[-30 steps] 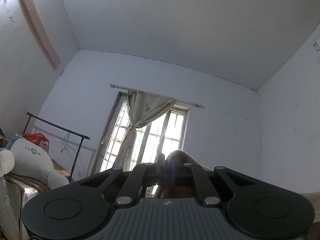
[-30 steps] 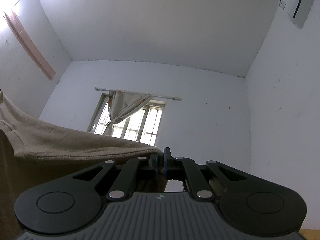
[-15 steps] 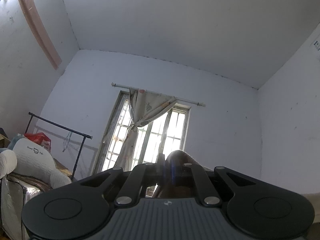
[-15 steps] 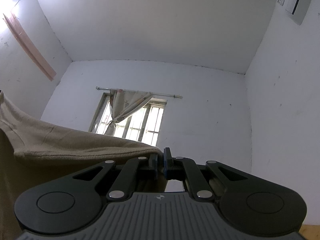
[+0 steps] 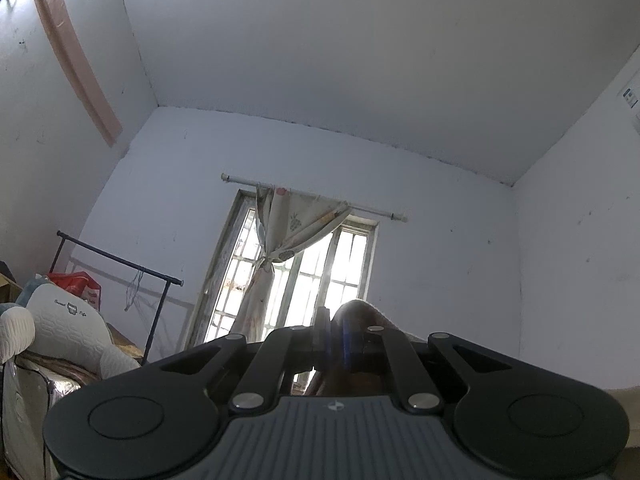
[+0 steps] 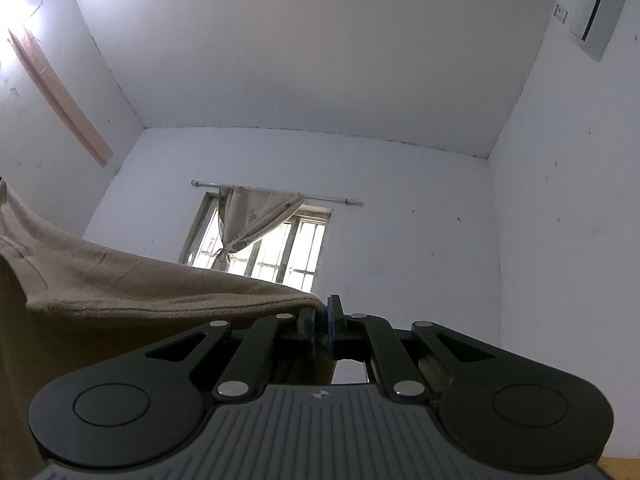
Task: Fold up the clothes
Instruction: 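Hold the beige shirt raised high in both grippers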
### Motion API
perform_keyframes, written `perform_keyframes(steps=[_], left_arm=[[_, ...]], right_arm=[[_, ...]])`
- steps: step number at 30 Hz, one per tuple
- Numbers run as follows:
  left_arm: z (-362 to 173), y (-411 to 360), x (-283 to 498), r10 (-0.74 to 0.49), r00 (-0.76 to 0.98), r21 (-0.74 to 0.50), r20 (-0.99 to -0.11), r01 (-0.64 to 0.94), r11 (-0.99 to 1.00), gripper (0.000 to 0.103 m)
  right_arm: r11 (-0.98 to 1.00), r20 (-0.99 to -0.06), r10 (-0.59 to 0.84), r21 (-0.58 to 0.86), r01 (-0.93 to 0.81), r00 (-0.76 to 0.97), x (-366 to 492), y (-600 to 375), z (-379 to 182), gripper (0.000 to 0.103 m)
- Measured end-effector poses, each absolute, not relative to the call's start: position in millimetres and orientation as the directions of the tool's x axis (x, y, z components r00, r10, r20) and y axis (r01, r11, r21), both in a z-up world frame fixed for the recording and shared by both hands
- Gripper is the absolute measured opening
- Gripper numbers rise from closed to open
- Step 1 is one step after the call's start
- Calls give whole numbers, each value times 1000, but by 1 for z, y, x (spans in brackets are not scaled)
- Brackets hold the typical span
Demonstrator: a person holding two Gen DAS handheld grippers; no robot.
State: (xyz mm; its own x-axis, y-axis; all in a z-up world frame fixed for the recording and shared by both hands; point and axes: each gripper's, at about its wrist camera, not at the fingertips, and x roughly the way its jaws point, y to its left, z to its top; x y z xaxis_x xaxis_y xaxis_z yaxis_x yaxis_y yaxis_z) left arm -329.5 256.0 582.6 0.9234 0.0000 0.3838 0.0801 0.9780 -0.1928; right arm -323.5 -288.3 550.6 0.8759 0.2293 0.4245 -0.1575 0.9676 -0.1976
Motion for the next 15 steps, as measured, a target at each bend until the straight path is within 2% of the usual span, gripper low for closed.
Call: perform_keyframes(steps=[15], left_arm=[[594,246,-379,-14,903,-170,429,95,981,4]], right_arm=[[970,481,229,-189,-155,846,-378,-300,557,3]])
